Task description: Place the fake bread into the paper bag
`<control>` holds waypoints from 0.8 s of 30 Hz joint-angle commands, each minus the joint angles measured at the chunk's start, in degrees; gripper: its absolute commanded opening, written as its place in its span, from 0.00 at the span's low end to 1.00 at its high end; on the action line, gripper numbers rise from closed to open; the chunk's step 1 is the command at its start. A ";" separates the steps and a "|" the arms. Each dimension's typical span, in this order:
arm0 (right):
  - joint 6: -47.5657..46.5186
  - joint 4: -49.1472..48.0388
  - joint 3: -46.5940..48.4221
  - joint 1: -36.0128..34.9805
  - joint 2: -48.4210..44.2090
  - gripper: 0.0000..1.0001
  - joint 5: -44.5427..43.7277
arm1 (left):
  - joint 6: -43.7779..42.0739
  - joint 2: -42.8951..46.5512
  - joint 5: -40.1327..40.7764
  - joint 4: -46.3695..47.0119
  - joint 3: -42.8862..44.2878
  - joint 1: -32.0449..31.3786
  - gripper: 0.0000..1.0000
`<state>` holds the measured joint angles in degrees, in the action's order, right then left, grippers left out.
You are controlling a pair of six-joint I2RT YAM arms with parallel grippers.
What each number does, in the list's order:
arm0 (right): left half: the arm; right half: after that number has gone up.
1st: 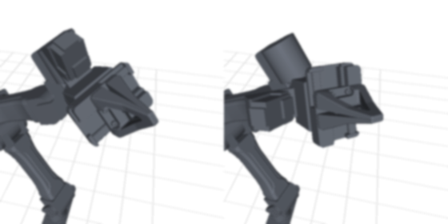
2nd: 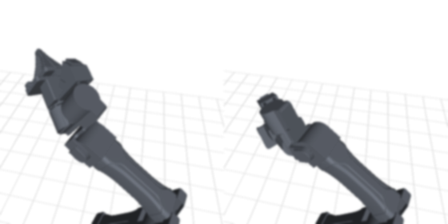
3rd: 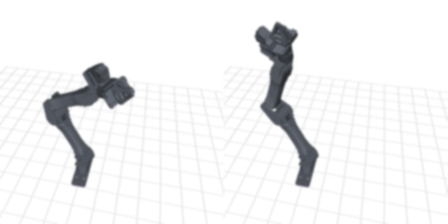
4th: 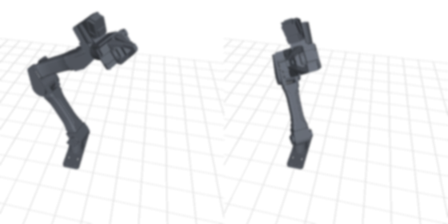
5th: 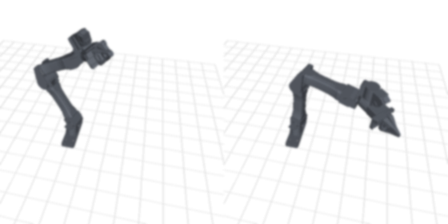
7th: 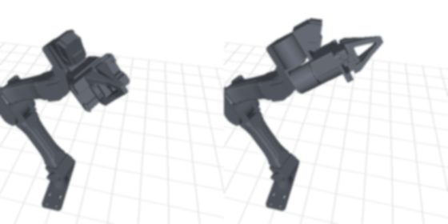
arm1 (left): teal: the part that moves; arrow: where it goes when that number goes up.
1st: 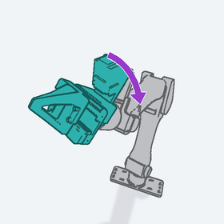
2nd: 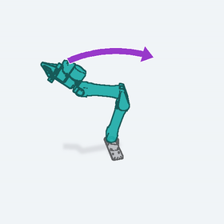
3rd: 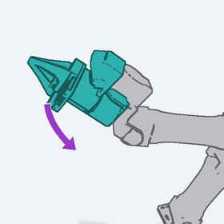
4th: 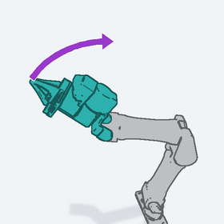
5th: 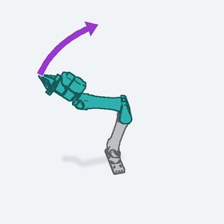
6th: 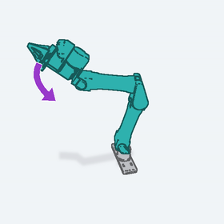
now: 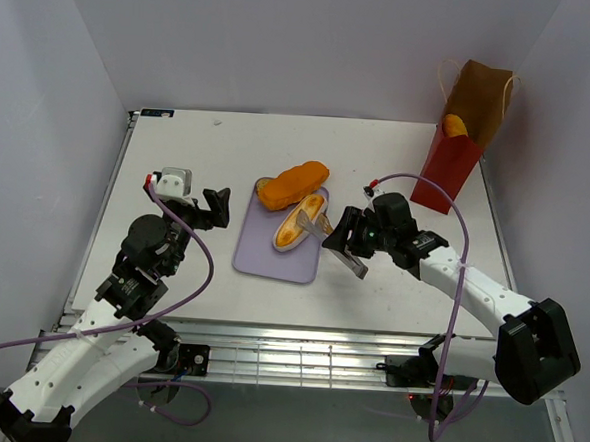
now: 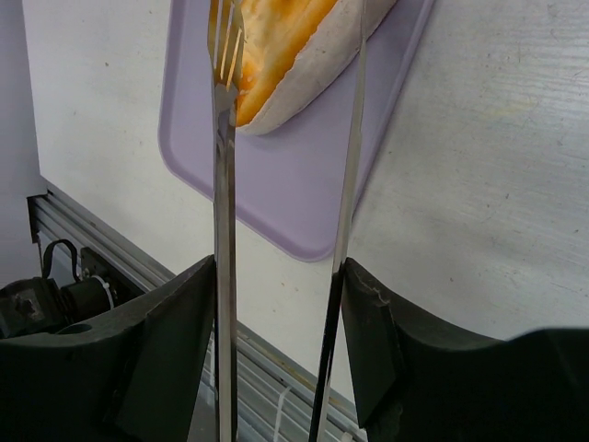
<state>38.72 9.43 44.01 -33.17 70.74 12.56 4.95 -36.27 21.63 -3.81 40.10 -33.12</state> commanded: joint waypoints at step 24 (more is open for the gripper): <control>6.10 -3.89 -2.17 -0.32 1.42 0.62 -0.69 | -0.12 1.03 -0.71 1.00 -0.11 -0.19 0.98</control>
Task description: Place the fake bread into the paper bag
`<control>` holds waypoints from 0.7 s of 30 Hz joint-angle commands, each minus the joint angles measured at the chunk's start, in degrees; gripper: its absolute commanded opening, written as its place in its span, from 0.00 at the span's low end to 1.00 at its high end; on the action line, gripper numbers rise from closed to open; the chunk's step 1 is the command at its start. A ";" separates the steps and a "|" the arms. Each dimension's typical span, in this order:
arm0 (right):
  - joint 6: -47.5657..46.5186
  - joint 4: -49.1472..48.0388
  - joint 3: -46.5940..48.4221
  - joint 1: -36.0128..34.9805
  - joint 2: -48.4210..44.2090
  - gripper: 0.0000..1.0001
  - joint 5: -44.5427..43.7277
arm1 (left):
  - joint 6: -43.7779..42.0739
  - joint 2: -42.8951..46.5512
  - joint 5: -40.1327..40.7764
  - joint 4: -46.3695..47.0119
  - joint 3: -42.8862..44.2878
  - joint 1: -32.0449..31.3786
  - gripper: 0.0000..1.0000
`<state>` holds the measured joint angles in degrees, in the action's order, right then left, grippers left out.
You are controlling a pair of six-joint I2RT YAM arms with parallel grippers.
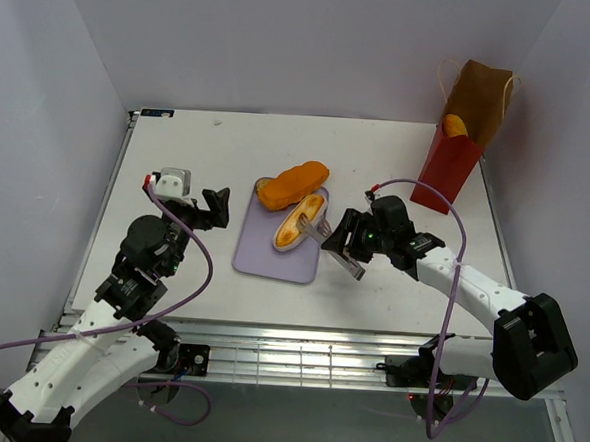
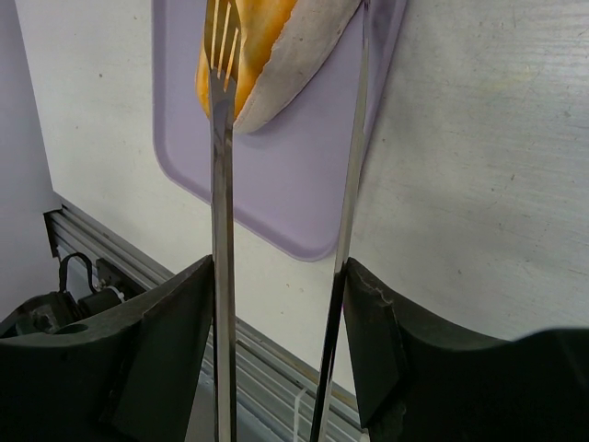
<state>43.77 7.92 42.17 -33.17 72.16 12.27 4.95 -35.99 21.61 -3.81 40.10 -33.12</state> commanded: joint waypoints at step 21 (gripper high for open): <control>2.64 -6.52 -0.08 -0.49 3.60 0.47 3.63 | -0.03 1.09 -0.60 1.00 -0.19 -0.19 0.98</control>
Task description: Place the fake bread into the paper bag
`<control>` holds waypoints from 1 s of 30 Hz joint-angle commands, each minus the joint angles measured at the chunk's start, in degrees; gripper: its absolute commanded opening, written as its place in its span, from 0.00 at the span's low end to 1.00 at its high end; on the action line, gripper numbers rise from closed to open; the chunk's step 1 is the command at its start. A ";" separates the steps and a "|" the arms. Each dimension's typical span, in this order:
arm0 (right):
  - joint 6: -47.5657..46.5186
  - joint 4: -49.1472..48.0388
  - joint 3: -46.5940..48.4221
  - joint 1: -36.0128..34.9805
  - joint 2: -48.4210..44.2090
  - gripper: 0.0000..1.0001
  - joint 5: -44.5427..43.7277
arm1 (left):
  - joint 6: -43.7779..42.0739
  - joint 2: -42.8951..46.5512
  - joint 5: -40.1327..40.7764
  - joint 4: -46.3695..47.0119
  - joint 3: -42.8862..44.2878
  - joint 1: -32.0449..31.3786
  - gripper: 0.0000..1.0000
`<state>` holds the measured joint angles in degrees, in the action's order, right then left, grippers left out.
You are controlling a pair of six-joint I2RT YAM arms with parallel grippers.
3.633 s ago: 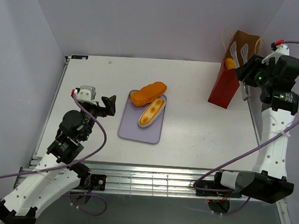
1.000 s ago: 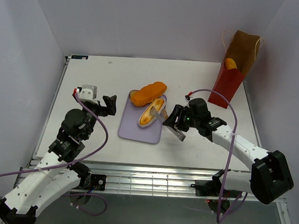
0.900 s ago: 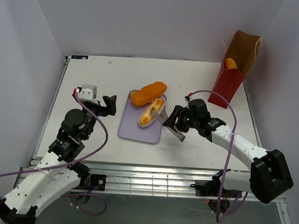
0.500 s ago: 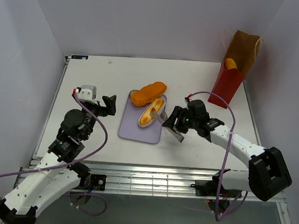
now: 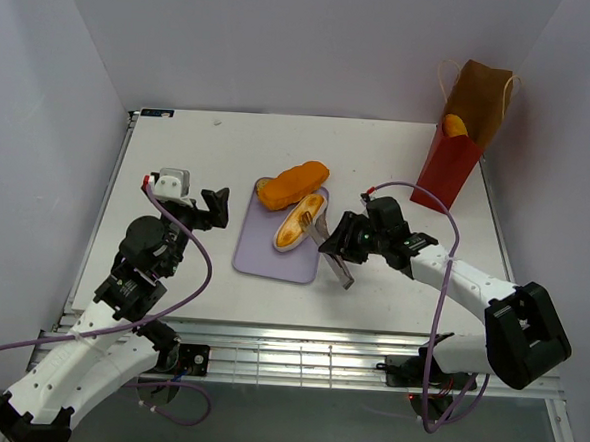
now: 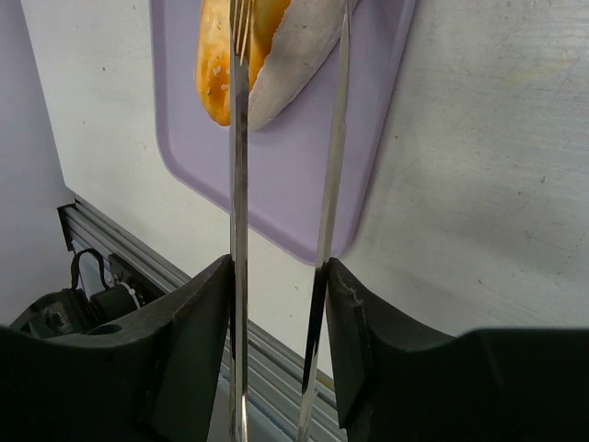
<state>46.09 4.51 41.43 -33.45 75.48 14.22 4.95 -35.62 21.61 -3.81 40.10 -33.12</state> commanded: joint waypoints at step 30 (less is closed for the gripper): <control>-1.26 1.11 1.99 -0.21 -5.26 0.22 2.31 | -0.03 0.90 -0.69 1.00 -0.19 -0.27 0.98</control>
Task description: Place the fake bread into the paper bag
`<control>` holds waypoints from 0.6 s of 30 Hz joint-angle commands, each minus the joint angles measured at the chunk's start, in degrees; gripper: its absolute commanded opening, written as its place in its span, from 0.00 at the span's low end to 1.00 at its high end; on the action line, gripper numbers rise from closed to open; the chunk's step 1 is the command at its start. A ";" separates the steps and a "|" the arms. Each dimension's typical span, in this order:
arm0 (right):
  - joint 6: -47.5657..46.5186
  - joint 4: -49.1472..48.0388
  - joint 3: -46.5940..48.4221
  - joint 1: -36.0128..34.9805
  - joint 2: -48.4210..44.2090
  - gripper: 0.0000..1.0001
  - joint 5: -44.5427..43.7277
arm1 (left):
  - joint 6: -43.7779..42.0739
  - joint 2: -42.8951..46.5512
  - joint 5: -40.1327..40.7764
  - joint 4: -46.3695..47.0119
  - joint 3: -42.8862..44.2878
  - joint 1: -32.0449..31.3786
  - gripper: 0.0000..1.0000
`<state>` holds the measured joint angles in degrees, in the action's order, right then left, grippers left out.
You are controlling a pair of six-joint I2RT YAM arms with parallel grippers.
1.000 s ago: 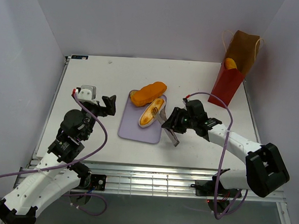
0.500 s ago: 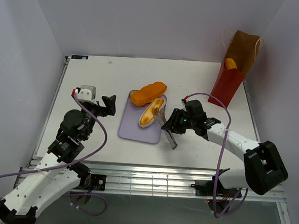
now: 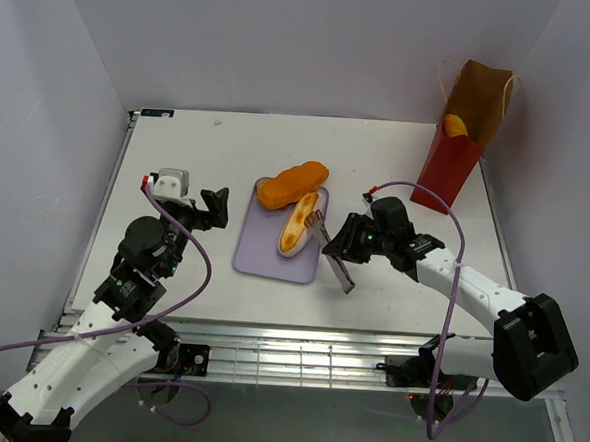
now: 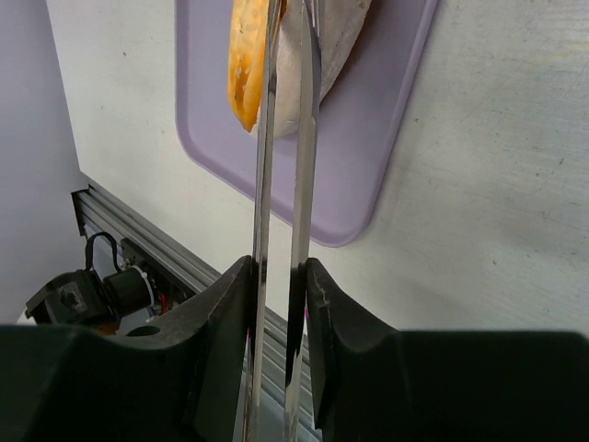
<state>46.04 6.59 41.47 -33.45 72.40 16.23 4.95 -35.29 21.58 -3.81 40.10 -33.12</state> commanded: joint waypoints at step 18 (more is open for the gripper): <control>-4.99 4.74 2.65 -0.21 -5.43 0.17 -0.32 | -0.03 0.66 -0.67 1.00 -0.11 -0.27 0.98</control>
<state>43.88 9.89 41.47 -33.45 68.51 15.79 4.95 -35.29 21.58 -3.81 40.10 -33.12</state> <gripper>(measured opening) 0.276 0.979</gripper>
